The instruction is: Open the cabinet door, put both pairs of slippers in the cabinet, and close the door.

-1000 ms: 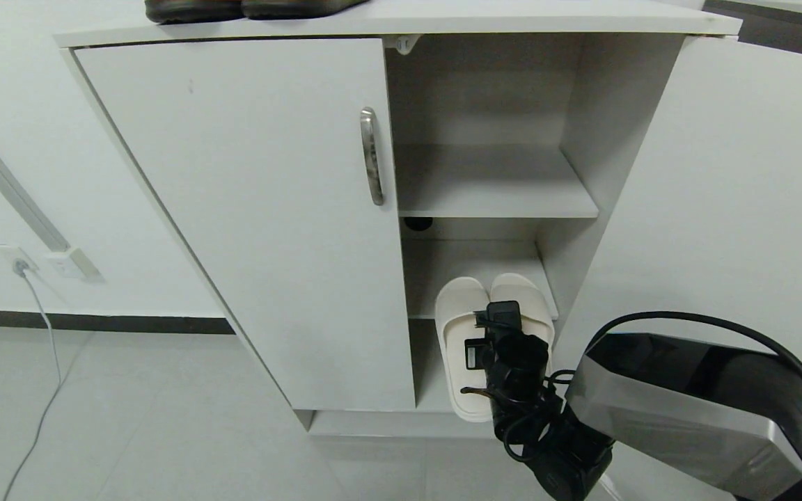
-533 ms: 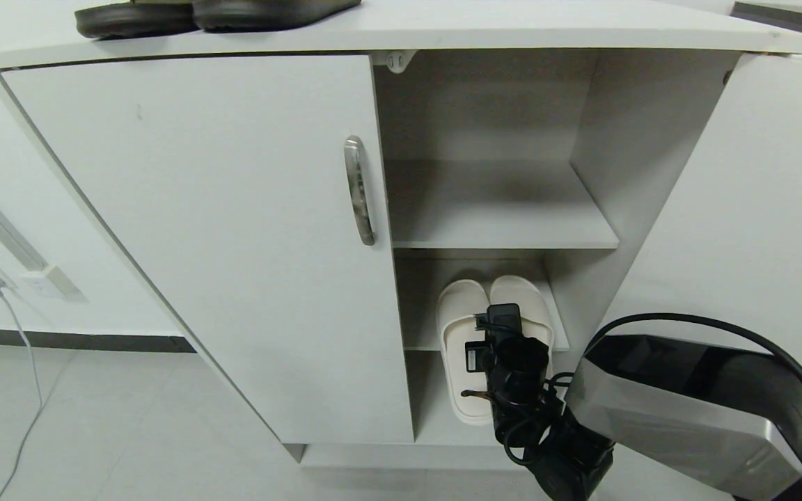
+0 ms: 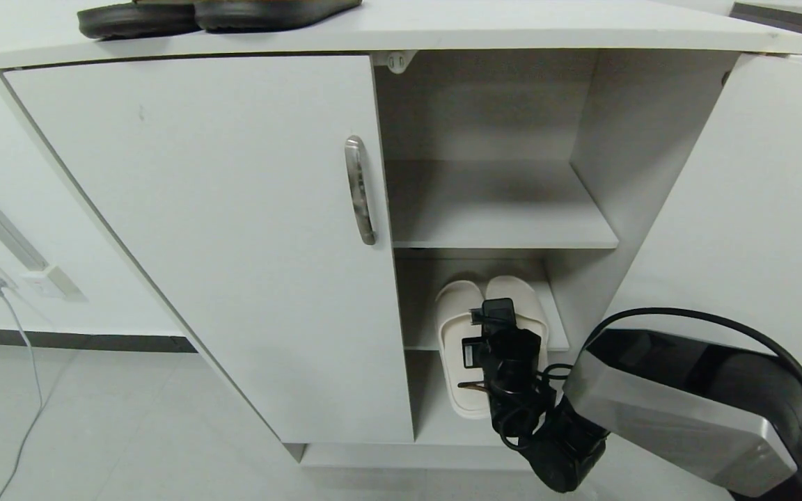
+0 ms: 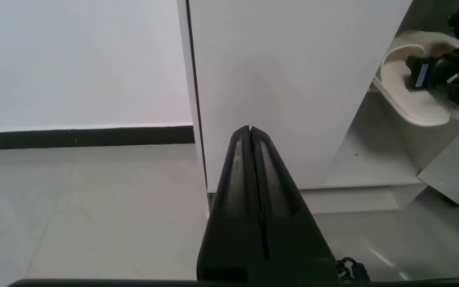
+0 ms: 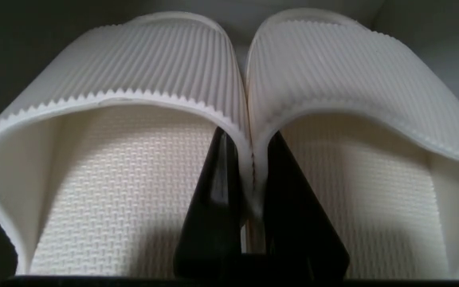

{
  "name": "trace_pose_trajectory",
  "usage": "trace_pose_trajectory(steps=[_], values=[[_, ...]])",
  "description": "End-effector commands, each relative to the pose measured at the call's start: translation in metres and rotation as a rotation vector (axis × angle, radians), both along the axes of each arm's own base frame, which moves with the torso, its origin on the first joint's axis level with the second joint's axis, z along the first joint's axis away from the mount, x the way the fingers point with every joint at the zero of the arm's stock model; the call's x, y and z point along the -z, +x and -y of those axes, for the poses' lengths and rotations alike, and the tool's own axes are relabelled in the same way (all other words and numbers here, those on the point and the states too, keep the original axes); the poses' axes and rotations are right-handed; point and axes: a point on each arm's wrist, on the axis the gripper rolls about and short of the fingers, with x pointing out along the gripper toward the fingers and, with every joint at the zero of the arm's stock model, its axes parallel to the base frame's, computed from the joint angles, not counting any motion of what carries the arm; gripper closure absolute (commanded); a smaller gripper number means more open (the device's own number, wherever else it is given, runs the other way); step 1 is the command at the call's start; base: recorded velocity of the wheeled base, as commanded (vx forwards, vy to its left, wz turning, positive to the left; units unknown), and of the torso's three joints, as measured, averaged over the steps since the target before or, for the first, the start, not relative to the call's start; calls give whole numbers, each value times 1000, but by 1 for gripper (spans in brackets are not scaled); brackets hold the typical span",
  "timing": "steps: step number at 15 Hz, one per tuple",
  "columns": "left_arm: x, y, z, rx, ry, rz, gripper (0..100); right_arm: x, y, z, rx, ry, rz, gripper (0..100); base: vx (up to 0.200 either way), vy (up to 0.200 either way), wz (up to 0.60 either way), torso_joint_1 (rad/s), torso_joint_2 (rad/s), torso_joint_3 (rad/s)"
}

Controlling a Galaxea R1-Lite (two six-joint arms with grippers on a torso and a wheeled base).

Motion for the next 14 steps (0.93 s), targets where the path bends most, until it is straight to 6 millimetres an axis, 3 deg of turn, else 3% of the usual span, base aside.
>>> trace_pose_trajectory(steps=[1,7,10,14], values=[[0,0,0,0,0,-2,100,-3,26,1,26,21,-2,100,0,0,0,0,0,0],[0,0,0,-1,-2,-2,100,-23,57,-11,32,27,-11,100,0,0,0,0,0,0],[0,0,0,-1,-2,-2,100,-19,76,-9,59,45,14,100,0,0,0,0,0,0],[0,0,0,-1,-2,-2,100,-22,79,-8,64,48,16,100,0,0,0,0,0,0]])
